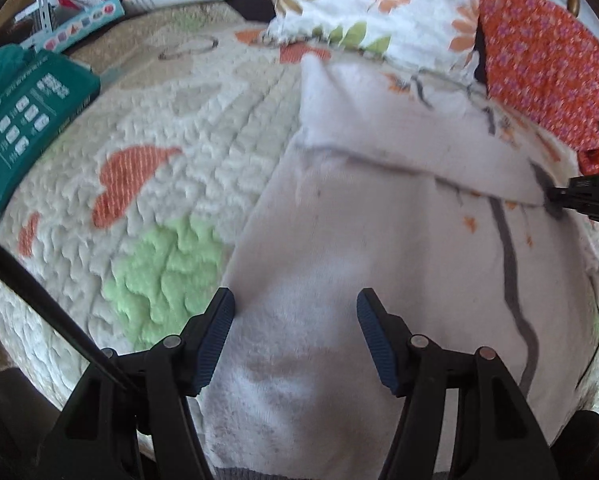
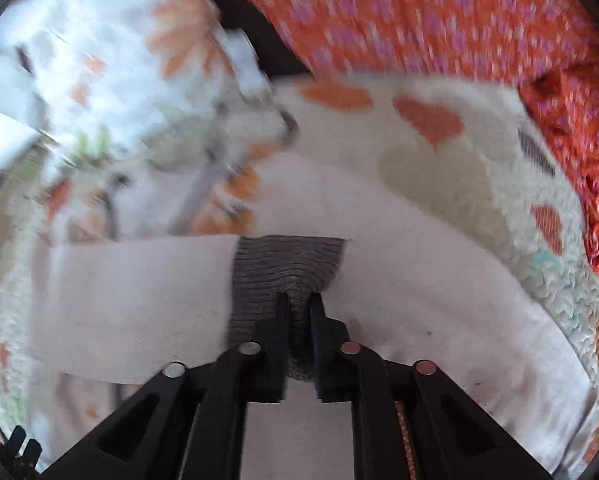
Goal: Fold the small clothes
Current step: 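Fold the held sleeve across the sweater body and release it, then grasp the grey cuff of the other sleeve with the right gripper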
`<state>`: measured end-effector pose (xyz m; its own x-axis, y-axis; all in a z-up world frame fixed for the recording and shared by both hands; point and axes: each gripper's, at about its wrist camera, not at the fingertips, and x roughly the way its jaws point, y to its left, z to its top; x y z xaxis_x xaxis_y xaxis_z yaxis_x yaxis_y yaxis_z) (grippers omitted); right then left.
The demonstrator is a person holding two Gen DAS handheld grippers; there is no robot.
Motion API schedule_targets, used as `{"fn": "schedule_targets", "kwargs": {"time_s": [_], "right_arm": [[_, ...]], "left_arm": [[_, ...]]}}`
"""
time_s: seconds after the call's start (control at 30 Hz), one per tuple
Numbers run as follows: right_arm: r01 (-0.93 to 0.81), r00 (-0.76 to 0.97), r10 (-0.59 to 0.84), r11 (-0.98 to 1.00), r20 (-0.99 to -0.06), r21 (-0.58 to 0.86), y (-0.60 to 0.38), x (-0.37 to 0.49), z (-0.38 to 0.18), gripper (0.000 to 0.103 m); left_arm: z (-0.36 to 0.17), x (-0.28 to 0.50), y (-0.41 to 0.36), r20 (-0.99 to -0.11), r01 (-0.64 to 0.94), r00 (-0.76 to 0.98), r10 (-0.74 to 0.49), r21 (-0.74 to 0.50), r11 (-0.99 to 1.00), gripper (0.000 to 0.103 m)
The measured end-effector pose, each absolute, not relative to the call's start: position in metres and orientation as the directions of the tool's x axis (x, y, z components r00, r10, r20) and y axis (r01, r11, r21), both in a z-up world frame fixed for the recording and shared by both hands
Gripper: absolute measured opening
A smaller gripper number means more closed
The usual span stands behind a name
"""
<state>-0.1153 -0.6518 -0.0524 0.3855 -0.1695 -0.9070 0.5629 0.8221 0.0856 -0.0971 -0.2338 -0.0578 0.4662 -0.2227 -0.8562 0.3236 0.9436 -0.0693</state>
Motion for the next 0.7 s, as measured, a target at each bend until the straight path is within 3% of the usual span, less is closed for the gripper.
{"fn": "schedule_targets", "kwargs": {"time_s": [0.17, 0.3, 0.47, 0.7], "right_arm": [[0.549, 0.534, -0.162, 0.813, -0.83, 0.195, -0.672, -0.191, -0.007, 0.018], [0.592, 0.537, -0.259, 0.793, -0.803, 0.141, -0.693, -0.283, 0.026, 0.033], [0.658, 0.477, -0.3, 0.746, -0.826, 0.109, -0.713, -0.363, 0.026, 0.037], [0.707, 0.457, -0.273, 0.689, -0.846, 0.159, -0.717, -0.445, -0.002, 0.054]], "left_arm": [[-0.041, -0.112, -0.229, -0.842, 0.331, 0.471, -0.264, -0.108, 0.937, 0.063], [-0.028, -0.128, -0.227, -0.821, 0.31, 0.489, -0.294, -0.151, 0.939, 0.068], [-0.028, -0.151, -0.237, -0.826, 0.33, 0.445, -0.346, -0.208, 0.921, 0.068], [-0.023, -0.174, -0.246, -0.828, 0.376, 0.453, -0.33, -0.158, 0.913, 0.068]]}}
